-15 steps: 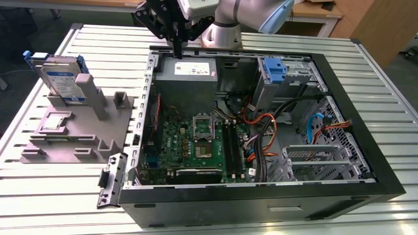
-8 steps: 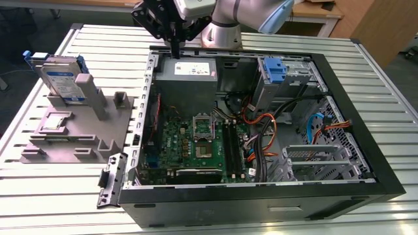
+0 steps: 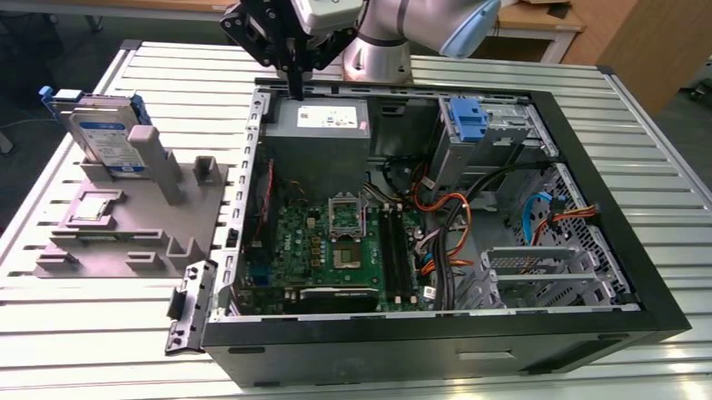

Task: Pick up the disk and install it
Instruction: 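Reach for the disk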

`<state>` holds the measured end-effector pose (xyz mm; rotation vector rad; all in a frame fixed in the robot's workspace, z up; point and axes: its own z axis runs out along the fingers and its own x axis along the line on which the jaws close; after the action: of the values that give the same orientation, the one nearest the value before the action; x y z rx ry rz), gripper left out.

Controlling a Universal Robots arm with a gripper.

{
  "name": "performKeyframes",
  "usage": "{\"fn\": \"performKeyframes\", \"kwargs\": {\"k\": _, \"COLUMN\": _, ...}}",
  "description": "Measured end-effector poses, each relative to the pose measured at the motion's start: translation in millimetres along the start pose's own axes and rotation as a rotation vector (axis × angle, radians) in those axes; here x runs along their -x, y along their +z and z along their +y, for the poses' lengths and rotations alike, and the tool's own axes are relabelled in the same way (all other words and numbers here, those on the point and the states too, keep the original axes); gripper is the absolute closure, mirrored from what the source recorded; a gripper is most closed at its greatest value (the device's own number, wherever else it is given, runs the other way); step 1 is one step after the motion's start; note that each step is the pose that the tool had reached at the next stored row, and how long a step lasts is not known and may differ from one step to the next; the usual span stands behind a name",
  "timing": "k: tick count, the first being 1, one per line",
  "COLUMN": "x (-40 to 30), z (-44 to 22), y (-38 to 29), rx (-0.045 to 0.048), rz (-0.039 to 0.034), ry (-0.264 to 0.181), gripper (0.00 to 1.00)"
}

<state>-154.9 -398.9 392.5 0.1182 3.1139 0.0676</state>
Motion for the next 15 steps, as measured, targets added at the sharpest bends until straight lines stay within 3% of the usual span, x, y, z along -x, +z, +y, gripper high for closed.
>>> {"fn": "performKeyframes", "kwargs": {"k": 15, "x": -7.1, "z": -0.5, "y": 0.1, "rx": -0.0003, "rz": 0.0016, "ry": 0.0, "gripper": 0.9}}
